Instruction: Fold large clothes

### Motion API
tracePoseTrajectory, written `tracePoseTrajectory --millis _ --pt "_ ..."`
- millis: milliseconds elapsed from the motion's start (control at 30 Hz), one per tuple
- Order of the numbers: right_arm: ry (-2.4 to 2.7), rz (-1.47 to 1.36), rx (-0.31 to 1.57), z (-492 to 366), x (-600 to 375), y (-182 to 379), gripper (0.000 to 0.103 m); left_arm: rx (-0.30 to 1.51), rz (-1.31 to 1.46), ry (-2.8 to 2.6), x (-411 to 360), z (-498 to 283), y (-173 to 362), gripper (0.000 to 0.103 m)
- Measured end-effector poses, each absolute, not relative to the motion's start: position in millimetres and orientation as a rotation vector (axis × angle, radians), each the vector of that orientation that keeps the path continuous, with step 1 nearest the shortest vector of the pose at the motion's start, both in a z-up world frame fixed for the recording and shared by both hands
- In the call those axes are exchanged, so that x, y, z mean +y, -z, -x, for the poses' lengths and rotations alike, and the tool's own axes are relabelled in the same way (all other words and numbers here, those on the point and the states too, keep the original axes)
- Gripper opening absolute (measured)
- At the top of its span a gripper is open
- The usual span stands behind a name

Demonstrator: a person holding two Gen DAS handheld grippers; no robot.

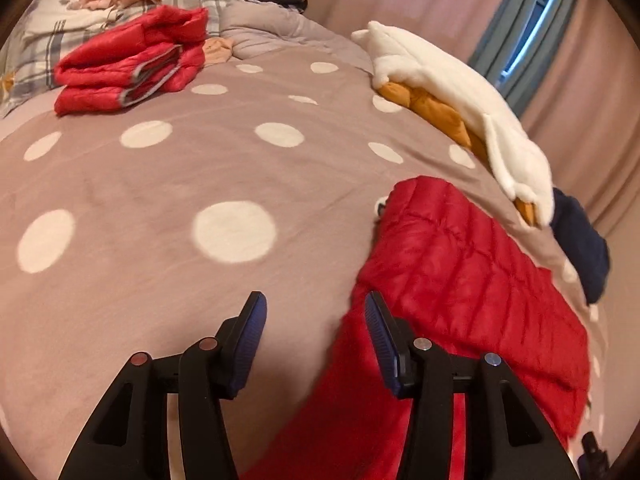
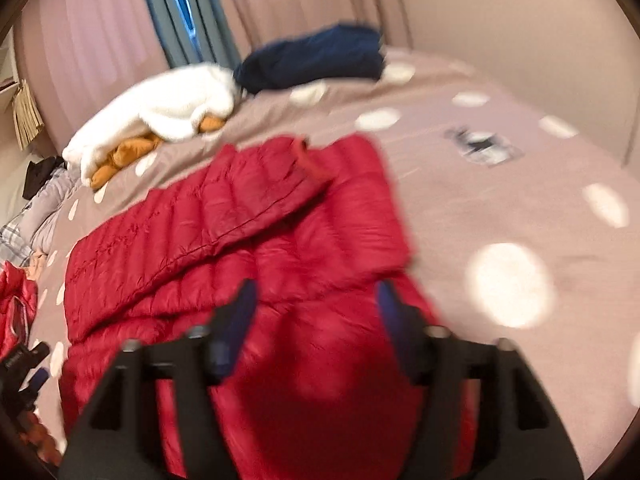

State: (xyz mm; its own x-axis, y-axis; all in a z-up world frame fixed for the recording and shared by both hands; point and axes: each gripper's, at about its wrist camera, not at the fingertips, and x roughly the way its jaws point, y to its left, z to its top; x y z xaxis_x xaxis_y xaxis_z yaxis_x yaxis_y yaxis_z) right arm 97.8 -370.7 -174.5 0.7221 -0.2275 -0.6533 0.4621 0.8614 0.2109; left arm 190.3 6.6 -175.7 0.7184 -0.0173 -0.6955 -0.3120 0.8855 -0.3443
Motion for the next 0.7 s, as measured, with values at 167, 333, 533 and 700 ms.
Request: tracePoseTrajectory --millis 167,333,533,700 --pt "0.464 -0.417 0.614 -23.9 -385.2 162.6 0.075 0.738 0.595 -0.147 38.6 -132.2 186.7 0.078" --pt "0.525 -0.508 0.619 38.2 -402.0 180.0 0.076 0.785 0.669 -0.087 49.4 -95.7 213.5 0.078" --pt "0.566 -0.654 0.641 90.2 -410.4 211.2 0.077 0.747 0.672 -0.008 37.1 -54.6 216.9 0.078" --pt "0.568 -0.728 0.573 117.0 -391.4 225.2 0.076 0.728 0.810 0.112 33.8 -24.5 226.0 0.078"
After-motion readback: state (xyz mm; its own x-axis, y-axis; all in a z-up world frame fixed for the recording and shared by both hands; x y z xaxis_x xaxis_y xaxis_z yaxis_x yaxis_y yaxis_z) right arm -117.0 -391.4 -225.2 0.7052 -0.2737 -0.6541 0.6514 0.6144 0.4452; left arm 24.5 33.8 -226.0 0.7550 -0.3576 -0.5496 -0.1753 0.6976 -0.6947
